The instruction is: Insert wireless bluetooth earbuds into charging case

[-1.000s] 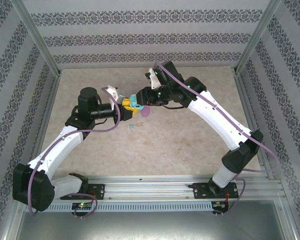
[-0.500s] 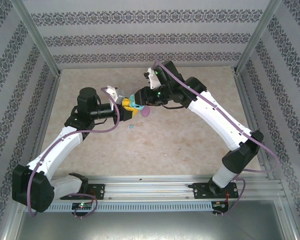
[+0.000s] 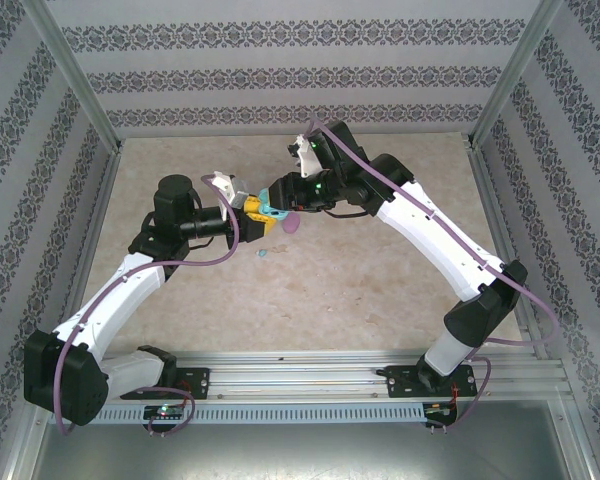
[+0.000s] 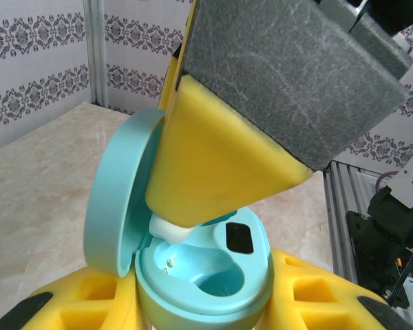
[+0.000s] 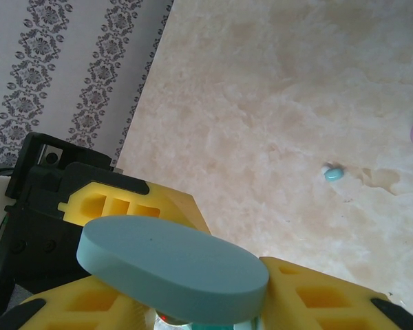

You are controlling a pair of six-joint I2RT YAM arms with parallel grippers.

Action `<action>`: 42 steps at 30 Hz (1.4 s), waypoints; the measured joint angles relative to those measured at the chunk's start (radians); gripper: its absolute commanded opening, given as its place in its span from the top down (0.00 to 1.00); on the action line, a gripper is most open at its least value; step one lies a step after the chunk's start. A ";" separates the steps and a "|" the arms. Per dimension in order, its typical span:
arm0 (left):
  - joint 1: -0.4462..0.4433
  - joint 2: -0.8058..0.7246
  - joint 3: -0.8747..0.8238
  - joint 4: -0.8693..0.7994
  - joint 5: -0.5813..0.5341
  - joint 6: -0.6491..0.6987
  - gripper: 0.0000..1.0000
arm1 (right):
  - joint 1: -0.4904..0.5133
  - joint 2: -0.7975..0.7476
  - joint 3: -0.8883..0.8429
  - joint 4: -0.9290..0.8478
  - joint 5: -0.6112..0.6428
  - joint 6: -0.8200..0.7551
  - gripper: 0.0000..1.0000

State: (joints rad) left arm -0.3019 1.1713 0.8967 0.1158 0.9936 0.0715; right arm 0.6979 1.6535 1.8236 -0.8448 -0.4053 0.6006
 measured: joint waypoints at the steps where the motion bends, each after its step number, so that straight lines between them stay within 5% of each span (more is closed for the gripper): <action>1: 0.000 0.000 0.000 0.000 0.000 0.000 0.94 | 0.000 0.000 0.000 -0.002 0.000 0.000 0.59; 42: 0.000 0.000 0.000 0.017 -0.016 0.004 0.94 | 0.020 -0.033 0.066 -0.082 0.076 -0.011 0.61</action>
State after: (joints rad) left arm -0.3019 1.1713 0.8967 0.1329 0.9775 0.0757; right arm 0.7181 1.6203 1.8893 -0.9272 -0.3290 0.5896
